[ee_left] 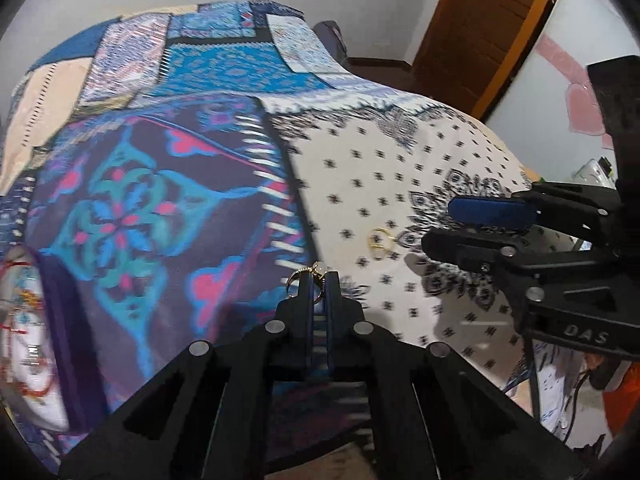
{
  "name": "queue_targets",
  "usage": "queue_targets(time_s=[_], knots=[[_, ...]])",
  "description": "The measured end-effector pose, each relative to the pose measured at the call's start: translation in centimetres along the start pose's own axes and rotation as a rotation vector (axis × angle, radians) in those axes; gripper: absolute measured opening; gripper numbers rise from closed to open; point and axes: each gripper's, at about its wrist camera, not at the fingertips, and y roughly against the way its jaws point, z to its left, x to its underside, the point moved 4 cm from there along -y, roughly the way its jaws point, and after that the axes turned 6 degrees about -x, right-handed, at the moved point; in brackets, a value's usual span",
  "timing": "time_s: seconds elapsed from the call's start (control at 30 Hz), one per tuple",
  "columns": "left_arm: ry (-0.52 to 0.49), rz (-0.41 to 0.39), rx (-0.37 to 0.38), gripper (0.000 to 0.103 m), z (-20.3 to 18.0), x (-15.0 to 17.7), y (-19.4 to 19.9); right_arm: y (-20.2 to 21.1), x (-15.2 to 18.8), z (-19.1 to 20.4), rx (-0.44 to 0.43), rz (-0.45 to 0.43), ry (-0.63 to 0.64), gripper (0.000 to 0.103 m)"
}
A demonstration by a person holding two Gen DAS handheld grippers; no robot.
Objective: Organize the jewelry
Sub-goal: 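Grasp one gold ring with right tool while left tool grasps other ring, then carry both gold rings over heart tin and open both tools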
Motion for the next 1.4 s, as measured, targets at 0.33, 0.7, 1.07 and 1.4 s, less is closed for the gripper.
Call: queue_targets(time_s=[0.33,0.7,1.07,1.4], knots=[[0.083,-0.074,0.007,0.003,3.4,0.0,3.0,-3.2,-0.2,0.8,0.013,0.046,0.023,0.035],[0.079,-0.091,0.019,0.003,2.9,0.7,4.8,-2.9,0.7,1.8,0.027,0.026,0.037,0.019],[0.111,-0.17,-0.011,0.003,4.3,1.4,9.8,1.2,0.7,4.8,0.017,-0.062,0.045,0.019],[0.164,-0.277,-0.083,0.003,7.9,2.0,15.7,5.4,-1.6,8.9,-0.046,-0.194,0.074,0.019]])
